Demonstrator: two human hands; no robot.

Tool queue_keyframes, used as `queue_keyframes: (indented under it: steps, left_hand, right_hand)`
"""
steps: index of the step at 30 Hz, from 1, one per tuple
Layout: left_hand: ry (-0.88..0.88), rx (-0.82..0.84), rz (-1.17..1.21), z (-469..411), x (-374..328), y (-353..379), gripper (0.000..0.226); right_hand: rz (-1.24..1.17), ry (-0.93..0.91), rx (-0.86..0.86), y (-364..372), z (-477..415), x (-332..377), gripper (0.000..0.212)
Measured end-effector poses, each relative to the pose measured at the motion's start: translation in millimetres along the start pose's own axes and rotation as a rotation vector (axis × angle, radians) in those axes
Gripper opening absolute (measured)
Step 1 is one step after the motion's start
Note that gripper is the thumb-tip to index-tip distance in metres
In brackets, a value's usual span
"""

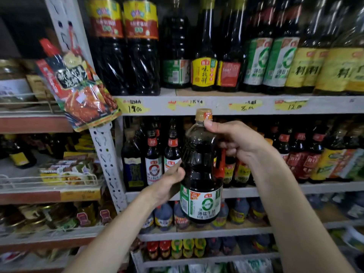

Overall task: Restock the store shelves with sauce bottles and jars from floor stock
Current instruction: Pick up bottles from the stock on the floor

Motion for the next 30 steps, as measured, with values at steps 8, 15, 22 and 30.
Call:
queue_keyframes:
  steps: [8,15,22,30]
  left_hand:
    - [0.182,-0.116,-0.037,16,-50,28,0.083]
    - [0.306,-0.039,-0.188,42,-126,45,0.048]
    - [0.273,0.037,-0.350,40,-169,51,0.061]
    - [0.380,-0.057,-0.262,-10,-237,82,0.052]
  right_hand:
    - [-0.046,-0.085,-0.159,7,9,49,0.064]
    - [-0.050,-0.293,-0.166,7,18,106,0.042]
    - [0.023,-0.288,-0.205,4,10,143,0.041]
    - [-0.071,-0.342,-0.302,-43,-29,198,0.048]
Point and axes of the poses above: each hand's wrist, its own z-axis away from the middle knuckle, its own y-axis out of the palm, x = y × z, the point moved 2 cm from there along -z, towards the middle knuckle, and after that the axes turned 10 degrees about -y, right-handed, at the moved point
